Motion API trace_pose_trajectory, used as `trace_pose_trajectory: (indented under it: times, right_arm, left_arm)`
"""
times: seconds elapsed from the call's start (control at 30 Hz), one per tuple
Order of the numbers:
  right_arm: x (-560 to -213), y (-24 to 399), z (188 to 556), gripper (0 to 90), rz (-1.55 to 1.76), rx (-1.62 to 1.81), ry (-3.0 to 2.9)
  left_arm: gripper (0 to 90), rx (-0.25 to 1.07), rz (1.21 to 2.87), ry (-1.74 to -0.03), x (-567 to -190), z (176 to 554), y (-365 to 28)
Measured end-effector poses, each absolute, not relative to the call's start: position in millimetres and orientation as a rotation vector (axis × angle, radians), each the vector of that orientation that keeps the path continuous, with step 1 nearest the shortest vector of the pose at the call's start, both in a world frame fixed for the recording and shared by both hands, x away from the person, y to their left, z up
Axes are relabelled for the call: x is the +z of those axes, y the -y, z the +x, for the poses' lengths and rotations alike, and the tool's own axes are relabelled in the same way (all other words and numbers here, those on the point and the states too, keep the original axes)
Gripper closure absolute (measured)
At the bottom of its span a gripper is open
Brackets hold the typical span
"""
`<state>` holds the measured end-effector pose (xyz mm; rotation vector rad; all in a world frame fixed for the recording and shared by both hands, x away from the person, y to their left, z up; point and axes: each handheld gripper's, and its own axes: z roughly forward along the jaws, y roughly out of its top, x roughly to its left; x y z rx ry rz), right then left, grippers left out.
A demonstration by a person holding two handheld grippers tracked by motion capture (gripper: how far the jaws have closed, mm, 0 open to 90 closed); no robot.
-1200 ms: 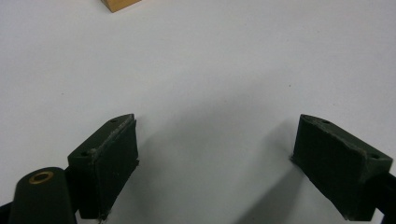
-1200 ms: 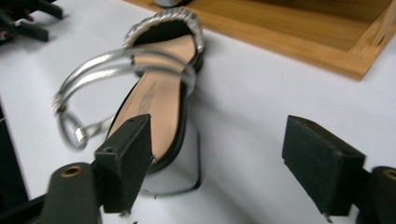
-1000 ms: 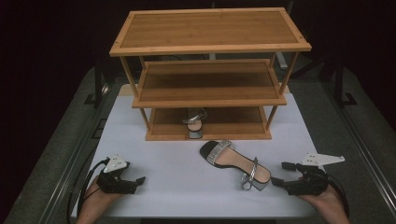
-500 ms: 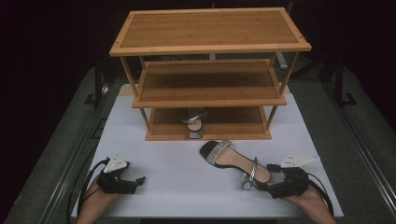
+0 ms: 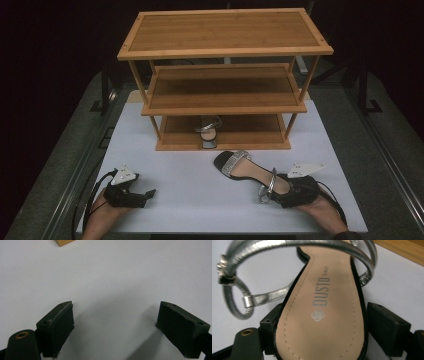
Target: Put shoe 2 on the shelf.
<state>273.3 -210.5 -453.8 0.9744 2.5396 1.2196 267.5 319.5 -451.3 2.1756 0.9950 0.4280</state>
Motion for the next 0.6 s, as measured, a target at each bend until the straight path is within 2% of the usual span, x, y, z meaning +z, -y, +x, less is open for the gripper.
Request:
trace_pose_trajectory:
  times: [0.2,0.6]
  right_arm:
    - [-455.7,223.3,282.2,25.8,1.001,1.280,-2.506]
    - [-454.3,212.4,285.0,38.0,0.844,1.227,-2.536]
  left_arm:
    - [13.1,0.427,2.177,-0.994,-451.2,267.6,-319.5]
    - [13.1,0.427,2.177,-0.996,-451.2,267.7,-319.5]
